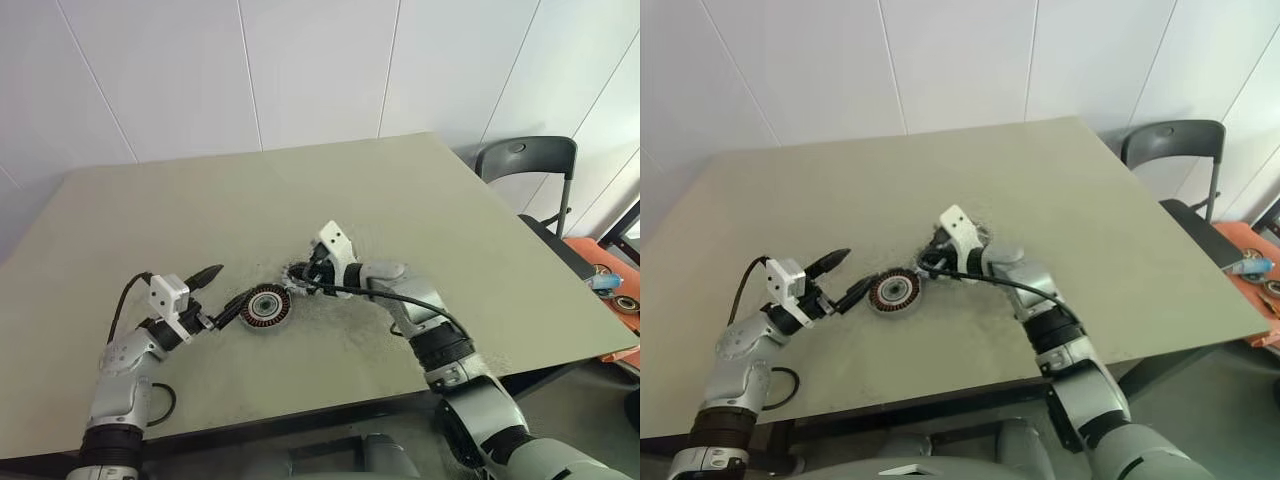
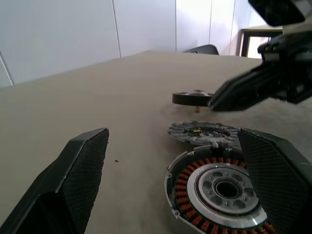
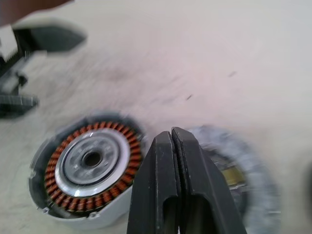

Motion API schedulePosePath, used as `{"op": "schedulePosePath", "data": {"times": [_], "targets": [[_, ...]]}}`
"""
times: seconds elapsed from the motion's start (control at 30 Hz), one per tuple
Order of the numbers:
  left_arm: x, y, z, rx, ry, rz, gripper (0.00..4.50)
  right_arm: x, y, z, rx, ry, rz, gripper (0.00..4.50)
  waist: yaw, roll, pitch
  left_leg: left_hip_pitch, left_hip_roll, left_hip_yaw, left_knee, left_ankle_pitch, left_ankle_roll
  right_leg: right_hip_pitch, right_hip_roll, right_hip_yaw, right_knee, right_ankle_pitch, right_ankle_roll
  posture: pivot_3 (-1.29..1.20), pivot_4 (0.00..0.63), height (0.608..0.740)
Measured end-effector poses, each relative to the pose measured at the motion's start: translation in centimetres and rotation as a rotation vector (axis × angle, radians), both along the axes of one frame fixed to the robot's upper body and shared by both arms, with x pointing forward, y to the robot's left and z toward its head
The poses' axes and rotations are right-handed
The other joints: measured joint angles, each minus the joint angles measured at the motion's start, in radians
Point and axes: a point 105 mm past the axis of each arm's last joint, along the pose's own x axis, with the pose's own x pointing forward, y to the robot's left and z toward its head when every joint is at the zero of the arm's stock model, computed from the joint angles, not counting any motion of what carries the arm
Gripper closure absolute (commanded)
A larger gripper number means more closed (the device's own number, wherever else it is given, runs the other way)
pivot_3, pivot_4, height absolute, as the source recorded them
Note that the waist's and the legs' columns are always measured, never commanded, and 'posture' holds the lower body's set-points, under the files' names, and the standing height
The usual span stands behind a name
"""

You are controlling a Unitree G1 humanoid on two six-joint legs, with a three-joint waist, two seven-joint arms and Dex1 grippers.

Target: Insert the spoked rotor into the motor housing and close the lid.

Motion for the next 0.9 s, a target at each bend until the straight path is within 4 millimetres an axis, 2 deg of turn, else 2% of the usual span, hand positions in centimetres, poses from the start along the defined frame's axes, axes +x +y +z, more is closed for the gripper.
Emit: {"op": "schedulePosePath", "data": {"times": [0.1, 0.17, 0.27, 0.33, 0.5, 0.67, 0.9], "targets": [[-0.6, 0.2, -1.4, 0.005, 0.047, -0.007, 0.0, 0.4, -1.7, 1.3, -0.023, -0.058, -0.032, 4.46, 0.0, 0.0, 0.0, 0.0, 0.0, 0.0, 0.0, 0.0, 0.0, 0.0, 0.0, 0.0, -0.001, 0.0, 0.0, 0.0, 0.0, 0.74], [-1.0, 0.3, -2.2, 0.009, 0.071, -0.014, 0.0, 0.8, -3.1, 1.5, -0.081, -0.085, -0.061, 4.08, 0.002, 0.0, 0.0, 0.0, 0.0, 0.0, 0.0, 0.0, 0.0, 0.0, 0.0, 0.0, -0.001, 0.0, 0.0, 0.0, 0.0, 0.74], [-1.3, 0.3, -2.7, 0.015, 0.071, -0.013, 0.0, 1.2, -5.2, 0.7, -0.202, -0.106, -0.097, 3.22, 0.004, 0.0, 0.0, 0.0, 0.0, 0.001, 0.0, 0.0, 0.0, 0.0, -0.001, 0.0, -0.001, -0.001, 0.002, 0.0, 0.0, 0.74], [-1.3, 0.0, -3.0, 0.011, 0.065, -0.012, 0.0, 1.5, -5.7, 0.4, -0.249, -0.119, -0.123, 2.57, 0.003, 0.0, 0.0, 0.0, 0.0, 0.001, 0.0, 0.0, 0.0, 0.0, -0.001, 0.0, -0.001, -0.001, 0.002, 0.0, 0.0, 0.74], [-1.5, -3.8, -3.1, -0.011, 0.042, -0.045, 0.0, 1.6, -5.1, -0.3, -0.307, -0.147, -0.138, 0.94, 0.004, 0.0, 0.0, -0.001, 0.001, 0.001, 0.0, 0.0, 0.0, 0.0, -0.001, 0.0, -0.002, 0.0, 0.001, 0.0, 0.0, 0.74], [-1.6, -5.5, -1.3, -0.001, 0.015, -0.046, 0.0, 1.7, -5.0, -1.8, -0.365, -0.146, -0.139, 0.94, 0.004, 0.0, 0.0, -0.001, 0.001, 0.001, 0.0, 0.0, 0.0, 0.001, -0.001, 0.0, -0.001, -0.001, 0.002, 0.0, 0.0, 0.74], [-1.5, -5.2, 1.7, 0.018, 0.007, -0.046, 0.0, 2.3, -5.1, -4.3, -0.452, -0.164, -0.161, 0.94, 0.001, 0.0, 0.0, 0.0, 0.001, 0.001, 0.0, 0.0, 0.0, 0.001, -0.001, 0.0, -0.001, -0.001, 0.003, 0.0, 0.0, 0.74]]}}
